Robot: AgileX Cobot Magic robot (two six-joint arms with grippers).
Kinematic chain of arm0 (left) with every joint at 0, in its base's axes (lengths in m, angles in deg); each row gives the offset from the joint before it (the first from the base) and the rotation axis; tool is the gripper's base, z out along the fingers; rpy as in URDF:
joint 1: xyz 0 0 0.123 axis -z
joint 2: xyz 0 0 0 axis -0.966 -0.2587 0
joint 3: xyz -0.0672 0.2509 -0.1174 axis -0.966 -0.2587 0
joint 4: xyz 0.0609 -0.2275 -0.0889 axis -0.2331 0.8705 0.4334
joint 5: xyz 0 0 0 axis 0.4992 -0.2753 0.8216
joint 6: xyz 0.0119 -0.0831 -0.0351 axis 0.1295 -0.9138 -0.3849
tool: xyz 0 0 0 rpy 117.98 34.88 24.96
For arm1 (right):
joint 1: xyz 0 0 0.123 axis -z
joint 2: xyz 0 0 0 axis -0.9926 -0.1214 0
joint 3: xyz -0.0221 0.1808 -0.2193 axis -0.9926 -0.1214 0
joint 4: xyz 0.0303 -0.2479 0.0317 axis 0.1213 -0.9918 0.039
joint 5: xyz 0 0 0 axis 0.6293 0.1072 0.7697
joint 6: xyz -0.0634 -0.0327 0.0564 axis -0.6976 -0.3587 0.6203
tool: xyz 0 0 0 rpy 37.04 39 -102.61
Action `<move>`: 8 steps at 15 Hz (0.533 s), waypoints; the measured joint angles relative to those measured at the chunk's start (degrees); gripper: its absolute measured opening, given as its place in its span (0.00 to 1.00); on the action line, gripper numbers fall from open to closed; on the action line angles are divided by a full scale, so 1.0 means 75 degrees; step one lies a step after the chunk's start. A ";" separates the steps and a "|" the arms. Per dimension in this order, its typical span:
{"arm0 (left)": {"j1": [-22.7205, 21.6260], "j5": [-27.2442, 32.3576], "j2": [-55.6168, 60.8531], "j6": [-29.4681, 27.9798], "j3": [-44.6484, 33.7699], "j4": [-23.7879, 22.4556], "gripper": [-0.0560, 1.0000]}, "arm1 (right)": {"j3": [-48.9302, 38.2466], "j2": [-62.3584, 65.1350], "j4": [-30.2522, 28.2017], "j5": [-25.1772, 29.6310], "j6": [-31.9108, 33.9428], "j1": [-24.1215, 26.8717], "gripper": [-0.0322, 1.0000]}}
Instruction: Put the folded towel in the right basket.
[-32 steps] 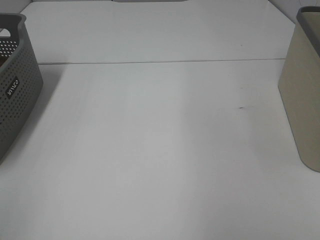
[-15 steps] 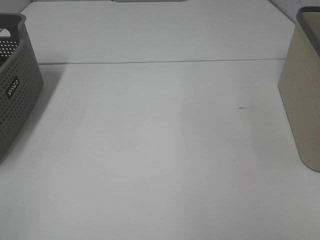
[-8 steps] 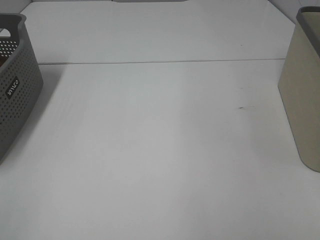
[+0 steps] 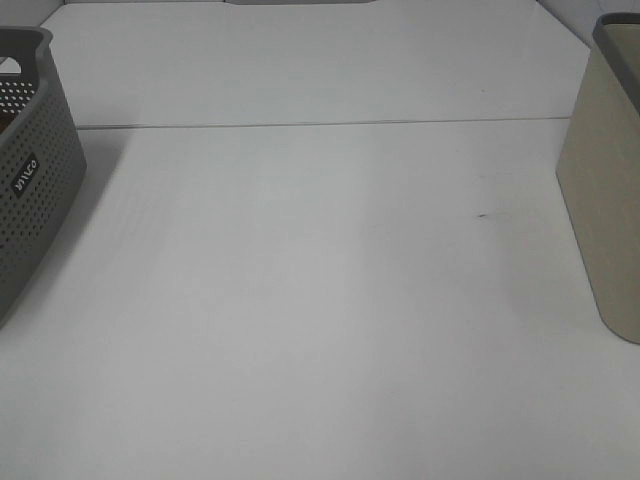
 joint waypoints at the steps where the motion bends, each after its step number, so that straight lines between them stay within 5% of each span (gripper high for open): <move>1: 0.0000 0.0000 0.0000 0.0000 0.0000 0.0000 0.99 | 0.0000 0.0000 0.0000 0.0000 0.0015 0.0000 0.94; 8: 0.0000 0.0000 0.0000 0.0000 0.0000 0.0000 0.99 | 0.0000 0.0000 0.0000 0.0000 0.0046 0.0000 0.94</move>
